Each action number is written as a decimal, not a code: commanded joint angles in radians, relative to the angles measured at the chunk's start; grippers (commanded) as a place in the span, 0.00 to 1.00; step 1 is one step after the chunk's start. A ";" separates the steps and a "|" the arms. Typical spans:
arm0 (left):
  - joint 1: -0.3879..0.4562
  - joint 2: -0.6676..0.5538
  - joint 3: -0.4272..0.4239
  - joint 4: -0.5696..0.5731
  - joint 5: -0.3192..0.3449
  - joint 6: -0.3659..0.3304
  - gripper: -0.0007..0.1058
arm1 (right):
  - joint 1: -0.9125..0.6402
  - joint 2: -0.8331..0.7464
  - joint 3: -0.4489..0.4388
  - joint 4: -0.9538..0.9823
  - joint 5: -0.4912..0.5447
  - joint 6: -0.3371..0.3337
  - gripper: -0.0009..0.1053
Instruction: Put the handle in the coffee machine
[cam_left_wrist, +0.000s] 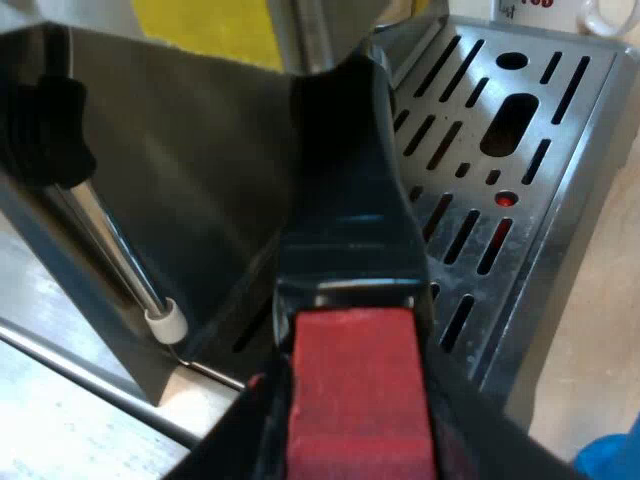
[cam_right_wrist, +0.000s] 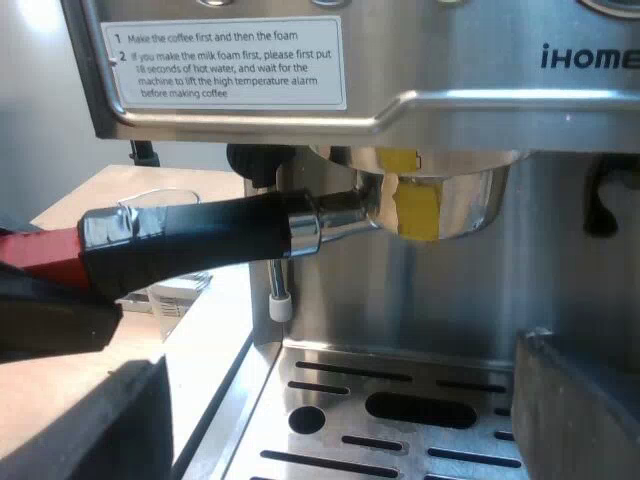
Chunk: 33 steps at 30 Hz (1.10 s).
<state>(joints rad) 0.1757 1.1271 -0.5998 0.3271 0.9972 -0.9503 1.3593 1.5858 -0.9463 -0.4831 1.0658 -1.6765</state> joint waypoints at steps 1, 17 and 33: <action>0.003 -0.022 -0.025 -0.110 0.129 -0.011 0.01 | -0.007 -0.003 -0.006 -0.014 0.008 -0.011 0.68; 0.003 -0.022 -0.025 -0.104 0.144 -0.084 0.01 | -0.007 -0.003 -0.006 -0.014 0.008 -0.011 0.68; 0.006 -0.022 -0.025 -0.101 0.191 -0.130 0.01 | -0.007 -0.003 -0.006 -0.007 0.008 -0.011 0.68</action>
<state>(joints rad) 0.1806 1.1271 -0.5985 0.2946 1.0294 -1.0641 1.3593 1.5858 -0.9463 -0.4831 1.0658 -1.6765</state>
